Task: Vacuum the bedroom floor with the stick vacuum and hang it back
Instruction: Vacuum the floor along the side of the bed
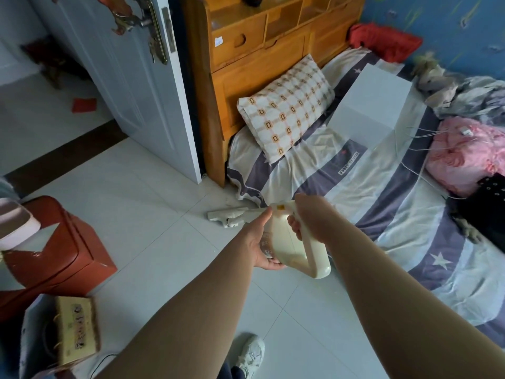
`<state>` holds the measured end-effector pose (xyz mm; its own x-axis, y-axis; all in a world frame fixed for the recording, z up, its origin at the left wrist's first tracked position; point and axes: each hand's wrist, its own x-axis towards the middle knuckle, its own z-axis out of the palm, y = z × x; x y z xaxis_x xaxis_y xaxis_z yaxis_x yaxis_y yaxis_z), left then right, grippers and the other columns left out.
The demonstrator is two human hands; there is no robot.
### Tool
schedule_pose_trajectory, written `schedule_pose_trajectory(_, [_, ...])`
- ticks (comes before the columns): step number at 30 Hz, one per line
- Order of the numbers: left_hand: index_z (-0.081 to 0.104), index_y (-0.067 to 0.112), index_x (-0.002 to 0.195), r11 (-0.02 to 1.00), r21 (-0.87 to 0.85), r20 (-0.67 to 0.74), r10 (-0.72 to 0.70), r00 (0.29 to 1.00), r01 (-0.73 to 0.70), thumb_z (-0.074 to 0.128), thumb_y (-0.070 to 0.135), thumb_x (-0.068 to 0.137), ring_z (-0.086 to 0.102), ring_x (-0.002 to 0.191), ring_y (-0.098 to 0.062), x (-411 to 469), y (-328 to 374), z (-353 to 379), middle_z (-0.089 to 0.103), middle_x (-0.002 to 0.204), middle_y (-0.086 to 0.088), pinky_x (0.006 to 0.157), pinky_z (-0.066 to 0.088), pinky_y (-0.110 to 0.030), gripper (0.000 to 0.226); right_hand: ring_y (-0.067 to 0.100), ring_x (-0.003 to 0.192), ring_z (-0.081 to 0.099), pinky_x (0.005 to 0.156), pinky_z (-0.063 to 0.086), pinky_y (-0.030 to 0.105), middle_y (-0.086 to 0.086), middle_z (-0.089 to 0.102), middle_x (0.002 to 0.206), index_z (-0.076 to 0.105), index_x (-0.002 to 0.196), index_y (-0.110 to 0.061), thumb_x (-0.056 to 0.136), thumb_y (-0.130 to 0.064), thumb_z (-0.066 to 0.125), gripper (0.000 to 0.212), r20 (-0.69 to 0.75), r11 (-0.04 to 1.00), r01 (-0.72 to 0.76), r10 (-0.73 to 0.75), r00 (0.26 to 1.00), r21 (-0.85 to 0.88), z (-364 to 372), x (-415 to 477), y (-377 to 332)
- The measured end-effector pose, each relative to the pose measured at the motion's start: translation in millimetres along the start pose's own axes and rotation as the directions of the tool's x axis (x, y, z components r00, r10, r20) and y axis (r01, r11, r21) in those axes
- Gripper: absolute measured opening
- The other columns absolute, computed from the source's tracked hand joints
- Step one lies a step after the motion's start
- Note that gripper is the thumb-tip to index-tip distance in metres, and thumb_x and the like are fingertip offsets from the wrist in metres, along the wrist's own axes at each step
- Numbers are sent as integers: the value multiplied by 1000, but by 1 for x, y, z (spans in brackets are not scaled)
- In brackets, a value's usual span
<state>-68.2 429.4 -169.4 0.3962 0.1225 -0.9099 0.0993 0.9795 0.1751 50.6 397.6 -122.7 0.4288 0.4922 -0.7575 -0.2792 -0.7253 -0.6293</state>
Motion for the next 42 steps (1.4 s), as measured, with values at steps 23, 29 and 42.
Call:
schedule_pose_trajectory(23, [45, 5, 94, 974, 183, 11, -139, 990, 134, 71, 53, 82, 52, 109, -41, -3, 62, -57, 55, 101, -20, 100, 43, -61, 57, 13, 33, 39, 34, 34, 18, 8, 45, 63, 51, 113, -6, 101, -21, 36, 25, -36, 973, -121, 130, 991, 198, 67, 11, -21])
schedule_pose_trajectory(29, [43, 2, 91, 964, 217, 6, -160, 987, 155, 70, 54, 83, 52, 106, -41, -11, 69, -67, 55, 97, -21, 103, 42, -58, 59, 12, 35, 40, 36, 35, 17, 8, 47, 62, 53, 120, -3, 100, -19, 34, 32, -49, 965, -132, 147, 988, 225, 81, 5, -23])
schedule_pose_trajectory(42, [48, 3, 95, 972, 183, 17, -150, 988, 145, 71, 55, 82, 55, 112, -39, -6, 86, -93, 58, 104, -19, 102, 44, -58, 59, 14, 29, 39, 36, 36, 15, 9, 42, 62, 45, 107, -6, 99, -18, 34, 17, 14, 969, -133, 133, 991, 211, 112, 10, -31])
